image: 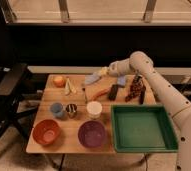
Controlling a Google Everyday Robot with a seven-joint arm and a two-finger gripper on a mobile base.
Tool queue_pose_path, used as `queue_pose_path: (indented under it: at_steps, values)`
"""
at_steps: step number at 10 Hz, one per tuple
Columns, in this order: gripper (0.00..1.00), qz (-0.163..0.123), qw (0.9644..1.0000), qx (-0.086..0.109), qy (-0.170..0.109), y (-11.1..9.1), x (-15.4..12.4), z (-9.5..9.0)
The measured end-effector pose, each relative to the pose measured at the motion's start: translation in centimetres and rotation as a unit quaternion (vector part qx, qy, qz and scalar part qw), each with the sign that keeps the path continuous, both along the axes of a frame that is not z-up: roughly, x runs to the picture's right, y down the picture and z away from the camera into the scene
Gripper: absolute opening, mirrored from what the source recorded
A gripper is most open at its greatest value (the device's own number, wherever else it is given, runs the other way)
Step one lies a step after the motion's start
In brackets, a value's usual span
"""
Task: Place towel in purple bowl
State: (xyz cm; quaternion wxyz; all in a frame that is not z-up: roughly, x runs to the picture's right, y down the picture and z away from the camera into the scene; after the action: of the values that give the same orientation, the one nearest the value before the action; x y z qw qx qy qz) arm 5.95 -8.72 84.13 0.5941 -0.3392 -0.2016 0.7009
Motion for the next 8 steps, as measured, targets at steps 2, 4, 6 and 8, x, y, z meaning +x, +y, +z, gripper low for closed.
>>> queue_pose_path:
  at_steps: [2, 4, 6, 8]
  values:
    - [0.00, -0.023, 0.9996, -0.007, -0.013, 1.2, -1.0, -0.4]
    - [0.00, -0.052, 0.9976, -0.013, -0.044, 4.1, -2.2, -2.7]
    - [0.00, -0.079, 0.9938, -0.012, -0.077, 7.5, -3.4, -6.1]
    - [0.00, -0.099, 0.9891, -0.013, -0.108, 10.6, -4.4, -9.6]
